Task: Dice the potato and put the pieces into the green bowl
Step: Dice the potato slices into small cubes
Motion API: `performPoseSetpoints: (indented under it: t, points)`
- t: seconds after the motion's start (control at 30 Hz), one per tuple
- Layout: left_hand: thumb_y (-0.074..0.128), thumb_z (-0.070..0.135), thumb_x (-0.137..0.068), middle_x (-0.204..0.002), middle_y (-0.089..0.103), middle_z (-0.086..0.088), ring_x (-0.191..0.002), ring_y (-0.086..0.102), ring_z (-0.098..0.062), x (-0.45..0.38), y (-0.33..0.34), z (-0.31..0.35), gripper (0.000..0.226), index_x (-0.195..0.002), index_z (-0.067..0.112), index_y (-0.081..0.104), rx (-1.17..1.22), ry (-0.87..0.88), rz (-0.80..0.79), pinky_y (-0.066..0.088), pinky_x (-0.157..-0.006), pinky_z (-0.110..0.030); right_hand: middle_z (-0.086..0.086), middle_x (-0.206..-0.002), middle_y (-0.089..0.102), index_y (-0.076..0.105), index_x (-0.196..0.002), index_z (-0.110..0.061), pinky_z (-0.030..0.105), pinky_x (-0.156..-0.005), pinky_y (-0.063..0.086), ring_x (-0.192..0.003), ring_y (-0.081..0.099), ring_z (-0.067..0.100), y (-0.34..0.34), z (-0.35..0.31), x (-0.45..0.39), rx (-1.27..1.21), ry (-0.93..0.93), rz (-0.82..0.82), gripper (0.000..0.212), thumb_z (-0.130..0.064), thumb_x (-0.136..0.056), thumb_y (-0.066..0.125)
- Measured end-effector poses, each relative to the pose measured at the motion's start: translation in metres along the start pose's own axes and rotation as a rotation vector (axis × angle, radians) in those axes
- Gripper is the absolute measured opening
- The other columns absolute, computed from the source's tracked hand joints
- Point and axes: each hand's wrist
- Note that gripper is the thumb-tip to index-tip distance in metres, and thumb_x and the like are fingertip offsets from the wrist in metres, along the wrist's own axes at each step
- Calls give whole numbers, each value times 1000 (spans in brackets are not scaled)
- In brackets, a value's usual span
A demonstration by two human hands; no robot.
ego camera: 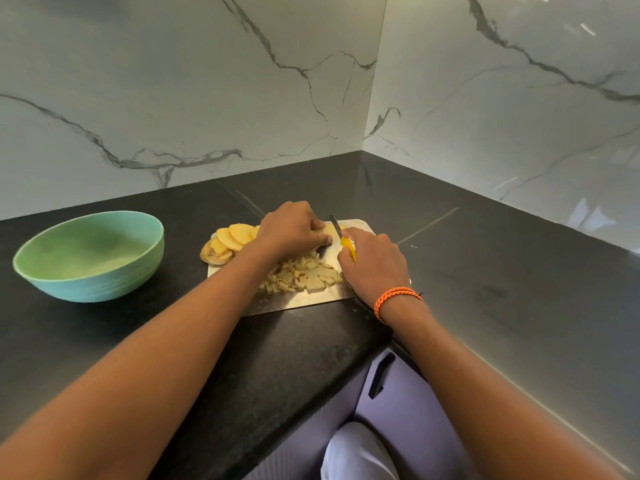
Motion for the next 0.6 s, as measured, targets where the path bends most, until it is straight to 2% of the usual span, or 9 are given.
performPoseSetpoints:
  t: [0.33, 0.6]
  points:
    - [74, 61, -89, -112, 70, 10, -103, 64, -18, -5, 6, -4, 45, -111, 23, 73, -39, -29, 20, 50, -83, -40, 12, -113, 65, 63, -127, -21, 36, -72, 37, -99, 61, 34, 1, -6, -3, 80, 6, -34, 32, -28, -101, 46]
    - [75, 61, -89, -112, 70, 9, -101, 63, -16, -6, 6, -3, 46, -113, 22, 73, -54, -30, 17, 53, -87, -42, 10, -110, 66, 61, -133, -26, 38, -72, 44, -97, 62, 32, -12, 3, 26, 74, 0, -53, 36, -31, -101, 47]
Point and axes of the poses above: each hand's wrist, its own x-axis away from the middle knuckle, its own y-axis out of the palm, z = x × y
